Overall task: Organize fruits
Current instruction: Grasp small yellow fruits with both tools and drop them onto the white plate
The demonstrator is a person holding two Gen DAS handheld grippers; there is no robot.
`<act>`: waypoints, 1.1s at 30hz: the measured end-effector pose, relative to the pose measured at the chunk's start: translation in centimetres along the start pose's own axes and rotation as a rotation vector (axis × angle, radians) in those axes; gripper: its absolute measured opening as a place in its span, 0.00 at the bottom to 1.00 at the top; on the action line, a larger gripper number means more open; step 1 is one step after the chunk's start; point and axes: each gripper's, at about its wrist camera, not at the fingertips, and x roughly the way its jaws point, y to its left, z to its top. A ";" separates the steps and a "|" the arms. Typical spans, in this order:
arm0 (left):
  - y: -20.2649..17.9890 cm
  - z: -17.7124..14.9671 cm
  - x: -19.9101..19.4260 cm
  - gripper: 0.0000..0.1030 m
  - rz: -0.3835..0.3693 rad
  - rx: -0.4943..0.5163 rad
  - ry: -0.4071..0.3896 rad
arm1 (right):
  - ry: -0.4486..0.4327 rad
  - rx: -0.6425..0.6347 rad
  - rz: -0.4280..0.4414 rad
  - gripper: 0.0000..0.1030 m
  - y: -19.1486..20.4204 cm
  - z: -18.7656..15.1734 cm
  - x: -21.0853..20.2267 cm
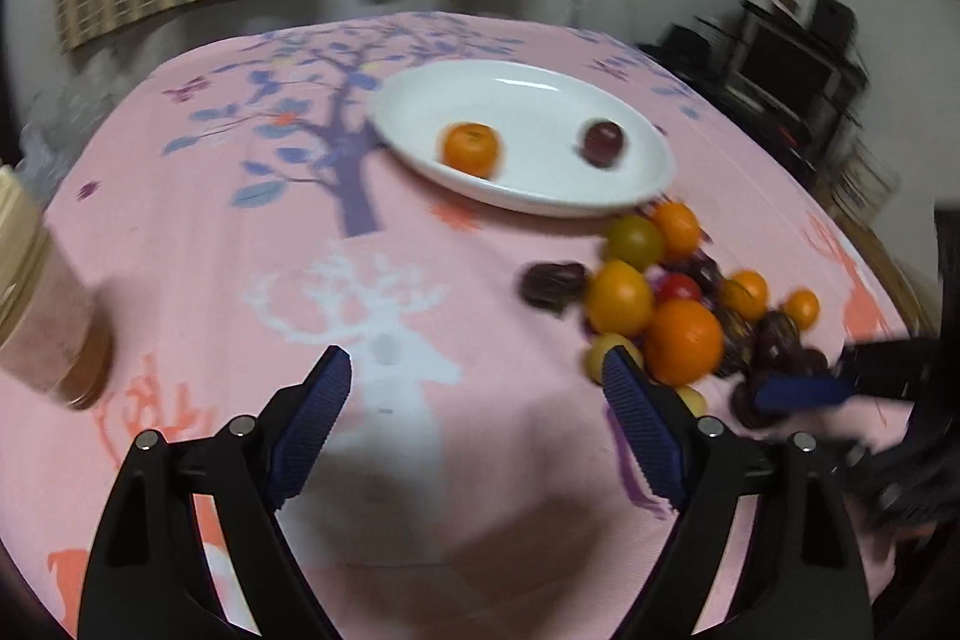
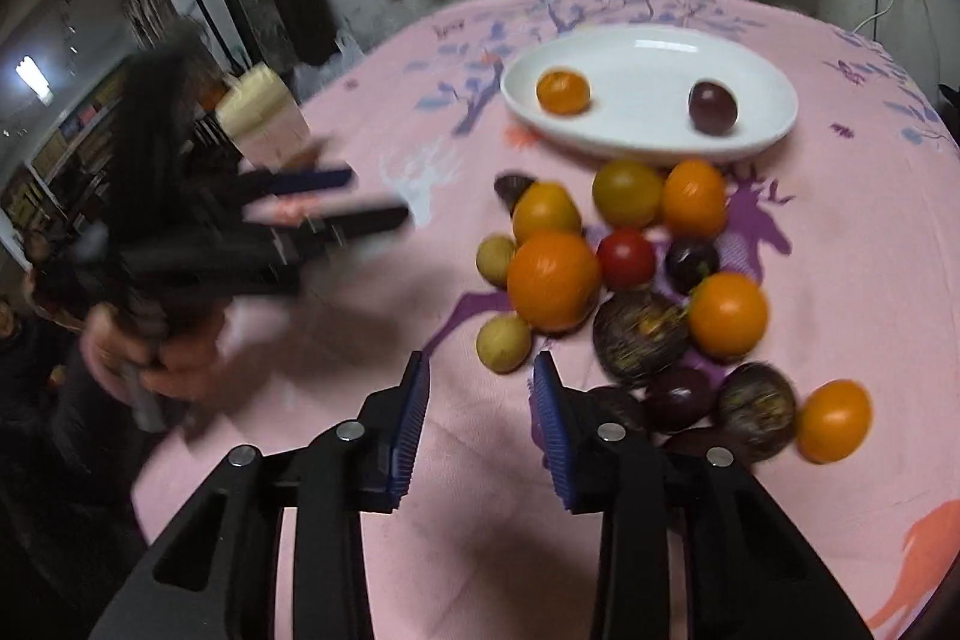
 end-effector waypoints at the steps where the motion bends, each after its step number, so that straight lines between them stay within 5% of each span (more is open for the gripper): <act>1: 0.8 0.1 -0.3 0.81 0.001 -0.034 -0.007 | 0.013 0.005 -0.019 0.35 0.3 0.1 0.9; 5: 2.0 0.2 -1.3 0.81 -0.017 -0.081 -0.024 | 0.051 0.010 -0.059 0.32 0.8 0.7 3.3; 7: 1.6 0.0 -1.3 0.81 0.002 -0.058 -0.026 | 0.054 -0.013 -0.109 0.23 1.1 0.9 4.0; 11: -0.3 -0.5 -0.1 0.81 -0.032 0.016 0.004 | 0.017 0.005 -0.047 0.22 0.5 0.9 3.0; 18: -4.4 -1.2 3.2 0.47 -0.104 0.145 0.075 | -0.144 0.061 0.030 0.23 -1.1 1.4 -1.6; 24: -6.2 -0.8 4.8 0.44 -0.144 0.198 0.085 | -0.181 0.086 0.040 0.23 -2.1 1.2 -2.9; 33: -7.0 -0.8 6.2 0.28 -0.146 0.225 0.113 | -0.204 0.100 0.030 0.23 -2.6 0.7 -3.9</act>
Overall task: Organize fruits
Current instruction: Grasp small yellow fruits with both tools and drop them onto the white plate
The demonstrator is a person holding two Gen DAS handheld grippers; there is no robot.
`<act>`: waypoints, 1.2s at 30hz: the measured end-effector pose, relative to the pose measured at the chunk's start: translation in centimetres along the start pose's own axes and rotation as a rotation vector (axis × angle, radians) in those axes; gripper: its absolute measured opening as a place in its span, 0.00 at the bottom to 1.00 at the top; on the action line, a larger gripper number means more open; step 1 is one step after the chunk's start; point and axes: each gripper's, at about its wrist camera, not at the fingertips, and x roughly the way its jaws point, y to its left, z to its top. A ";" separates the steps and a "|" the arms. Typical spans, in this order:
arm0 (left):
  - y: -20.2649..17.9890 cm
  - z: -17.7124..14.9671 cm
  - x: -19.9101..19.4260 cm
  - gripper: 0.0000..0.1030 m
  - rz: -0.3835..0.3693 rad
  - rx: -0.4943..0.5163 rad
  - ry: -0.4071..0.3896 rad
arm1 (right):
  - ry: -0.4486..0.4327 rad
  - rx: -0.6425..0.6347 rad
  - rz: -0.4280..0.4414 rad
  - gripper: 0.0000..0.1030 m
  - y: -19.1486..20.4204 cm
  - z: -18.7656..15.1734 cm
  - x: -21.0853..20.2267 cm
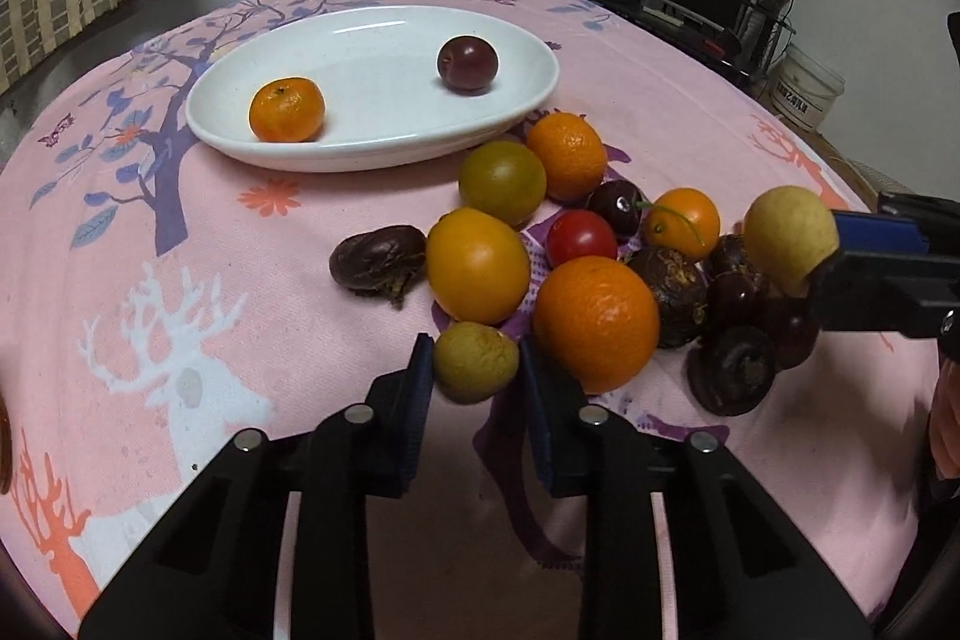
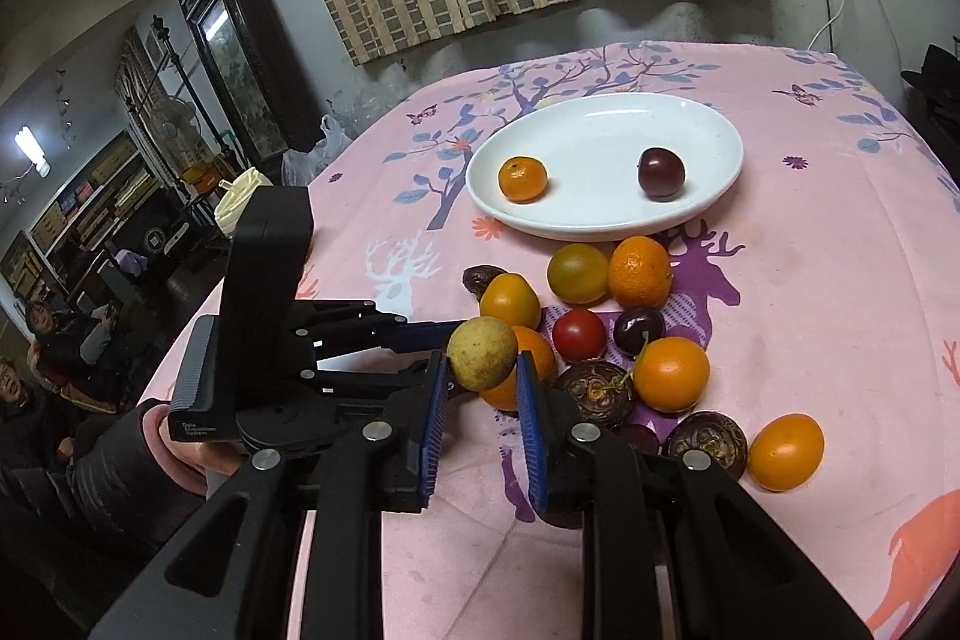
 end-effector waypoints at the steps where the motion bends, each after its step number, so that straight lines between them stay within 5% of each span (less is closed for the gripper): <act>1: 0.1 -0.2 -0.2 0.28 -0.004 -0.002 0.002 | -0.001 -0.002 -0.002 0.23 0.0 0.0 0.0; 6: 0.9 0.6 -2.9 0.27 -0.030 -0.009 -0.045 | 0.007 -0.019 -0.027 0.23 -0.1 0.6 -0.1; 11: 3.7 6.8 -3.7 0.27 -0.019 -0.077 -0.146 | 0.003 -0.040 -0.097 0.23 -1.4 4.8 1.0; 16: 5.2 11.6 -0.1 0.27 0.028 -0.135 -0.133 | 0.040 -0.020 -0.192 0.23 -3.7 9.4 5.2; 23: 5.7 12.7 3.5 0.27 0.093 -0.142 -0.065 | 0.123 0.040 -0.229 0.23 -5.9 11.5 10.2; 26: 6.0 12.6 3.2 0.45 0.099 -0.170 -0.068 | 0.135 0.042 -0.245 0.31 -6.0 11.6 11.0; 28: 5.9 12.4 1.8 0.77 0.169 -0.180 -0.103 | 0.116 0.045 -0.232 0.38 -5.8 11.5 10.0; 33: 5.8 10.5 -3.0 0.83 0.185 -0.193 -0.193 | 0.037 -0.049 -0.194 0.56 -3.5 9.7 5.4; 36: 6.2 7.7 -4.7 0.92 0.215 -0.246 -0.206 | 0.035 -0.111 -0.143 0.57 -1.5 7.4 3.5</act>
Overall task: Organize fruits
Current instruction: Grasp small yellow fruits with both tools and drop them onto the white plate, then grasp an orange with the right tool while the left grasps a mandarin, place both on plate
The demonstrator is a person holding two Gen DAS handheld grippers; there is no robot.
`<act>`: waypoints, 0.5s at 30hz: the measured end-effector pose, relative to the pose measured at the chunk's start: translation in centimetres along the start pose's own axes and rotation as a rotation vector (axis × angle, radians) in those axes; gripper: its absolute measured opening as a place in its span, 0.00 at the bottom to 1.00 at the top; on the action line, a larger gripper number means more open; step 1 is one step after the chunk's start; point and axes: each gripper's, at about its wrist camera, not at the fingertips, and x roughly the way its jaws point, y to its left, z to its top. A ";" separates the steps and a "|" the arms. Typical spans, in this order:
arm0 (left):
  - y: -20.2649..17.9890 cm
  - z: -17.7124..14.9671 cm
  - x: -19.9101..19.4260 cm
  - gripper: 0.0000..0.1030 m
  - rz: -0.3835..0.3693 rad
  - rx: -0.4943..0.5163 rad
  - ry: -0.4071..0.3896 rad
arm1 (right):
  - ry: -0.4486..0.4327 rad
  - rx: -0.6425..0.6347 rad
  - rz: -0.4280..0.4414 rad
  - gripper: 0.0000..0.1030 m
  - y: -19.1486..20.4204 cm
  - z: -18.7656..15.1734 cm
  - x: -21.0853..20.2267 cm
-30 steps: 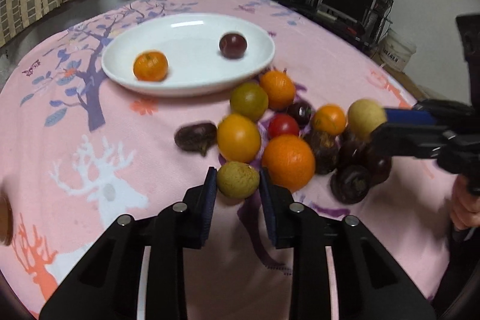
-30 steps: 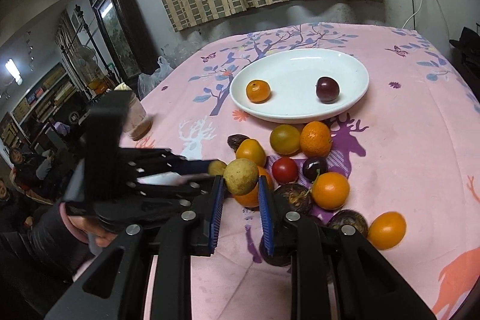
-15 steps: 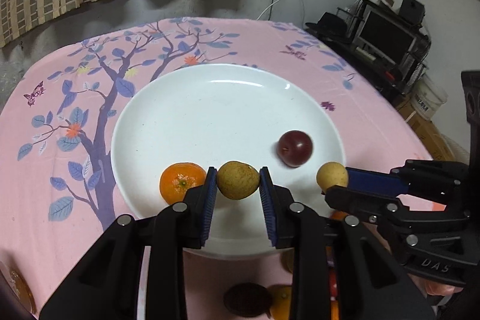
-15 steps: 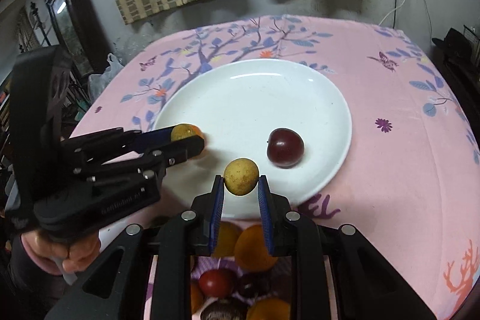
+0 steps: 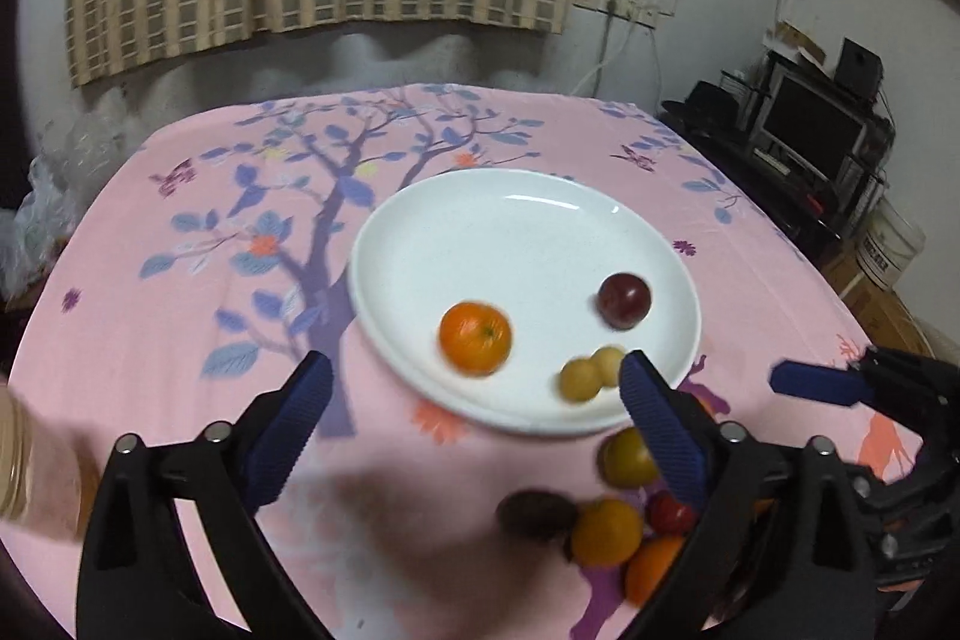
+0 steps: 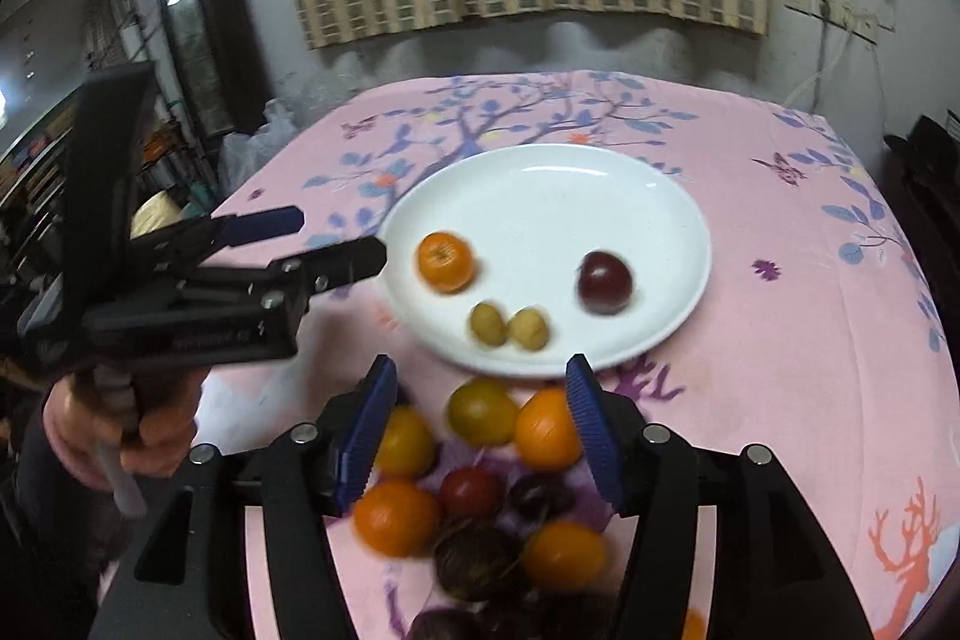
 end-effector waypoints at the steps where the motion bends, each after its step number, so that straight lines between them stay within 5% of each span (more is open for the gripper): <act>1: 0.3 -0.6 -0.2 0.92 0.017 -0.005 0.012 | 0.007 -0.025 0.027 0.58 0.9 -1.0 -0.5; 5: 2.4 -3.2 -0.8 0.92 0.060 -0.068 0.045 | 0.029 -0.141 0.080 0.58 3.6 -3.6 -0.9; 15: 4.9 -4.8 -1.2 0.92 0.060 -0.139 0.072 | 0.105 -0.320 -0.015 0.56 6.8 -5.8 2.0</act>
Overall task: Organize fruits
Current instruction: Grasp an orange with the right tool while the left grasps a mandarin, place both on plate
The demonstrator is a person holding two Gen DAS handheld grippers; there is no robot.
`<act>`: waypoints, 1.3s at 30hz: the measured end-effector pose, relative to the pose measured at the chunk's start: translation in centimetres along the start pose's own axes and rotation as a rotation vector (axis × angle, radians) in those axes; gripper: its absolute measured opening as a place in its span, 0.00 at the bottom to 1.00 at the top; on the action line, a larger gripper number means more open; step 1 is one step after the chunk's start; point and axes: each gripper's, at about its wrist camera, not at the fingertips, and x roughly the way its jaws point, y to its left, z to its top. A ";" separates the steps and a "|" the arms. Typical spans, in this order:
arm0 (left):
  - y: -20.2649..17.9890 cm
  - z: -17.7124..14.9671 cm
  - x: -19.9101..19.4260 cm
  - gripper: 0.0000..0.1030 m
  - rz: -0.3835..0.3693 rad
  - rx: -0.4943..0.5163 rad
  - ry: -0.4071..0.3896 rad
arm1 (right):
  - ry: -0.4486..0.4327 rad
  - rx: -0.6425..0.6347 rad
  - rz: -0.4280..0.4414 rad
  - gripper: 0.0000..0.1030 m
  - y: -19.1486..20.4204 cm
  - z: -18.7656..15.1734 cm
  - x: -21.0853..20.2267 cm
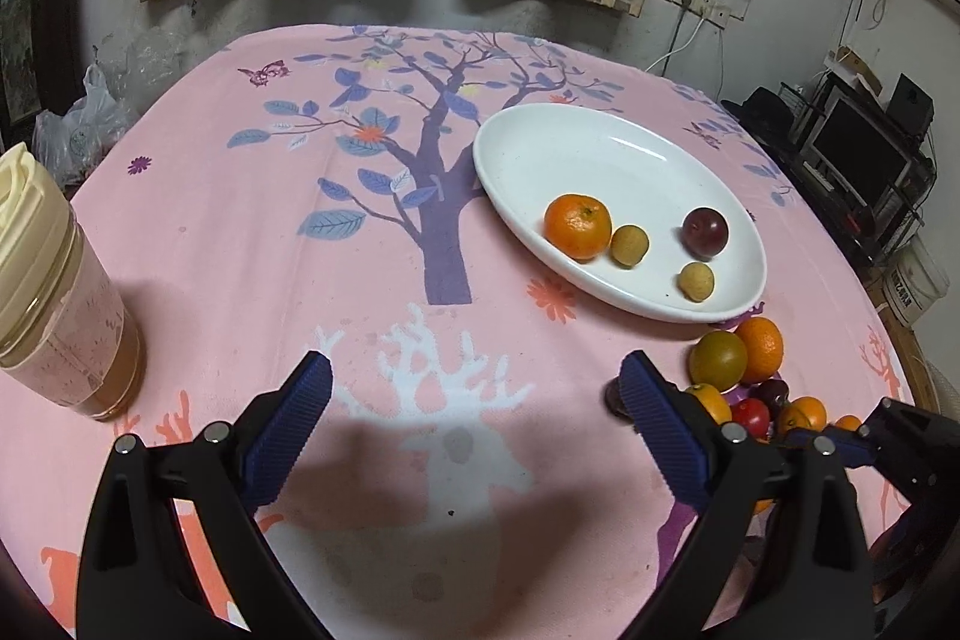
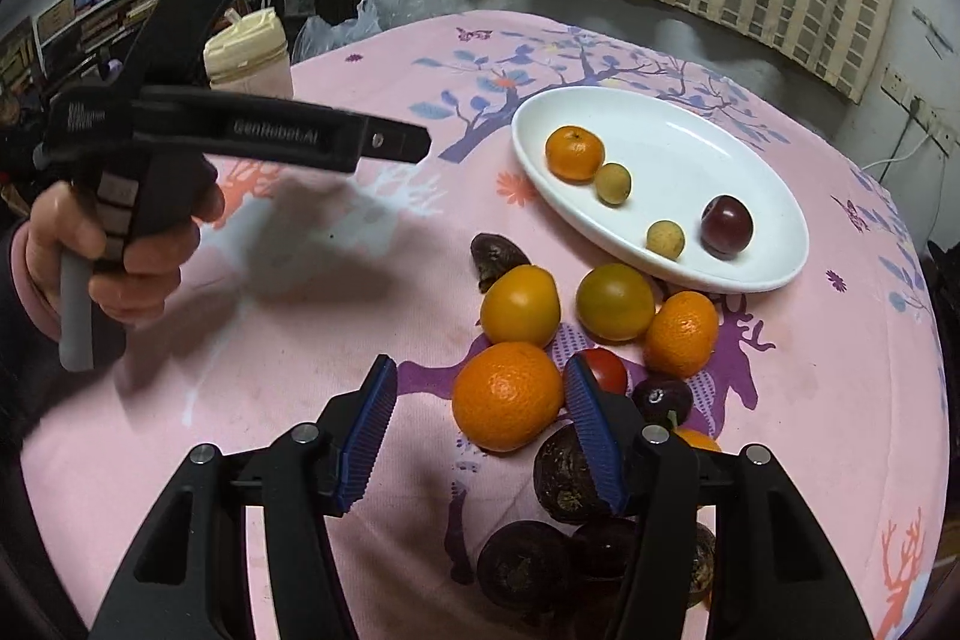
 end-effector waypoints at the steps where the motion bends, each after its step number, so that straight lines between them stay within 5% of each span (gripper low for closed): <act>1: 0.0 0.0 0.0 0.92 0.002 0.000 -0.001 | 0.006 -0.013 -0.013 0.54 0.3 -0.2 0.2; 8: -0.4 -0.1 -0.4 0.92 0.007 0.016 -0.010 | 0.017 -0.105 -0.168 0.41 1.1 -0.7 1.5; 14: -2.0 -0.6 -1.1 0.90 -0.053 0.082 -0.022 | -0.057 0.123 -0.012 0.40 -3.0 0.2 -1.1; 18: -5.6 -2.2 -0.7 0.61 -0.187 0.211 0.034 | -0.133 0.267 0.008 0.40 -6.2 0.3 -3.3; 20: -7.1 -3.1 0.0 0.57 -0.212 0.256 0.071 | -0.148 0.315 -0.002 0.40 -7.4 0.0 -3.9; 39: -10.8 -3.8 4.7 0.35 -0.196 0.275 0.161 | -0.151 0.372 0.011 0.40 -8.2 -0.8 -4.5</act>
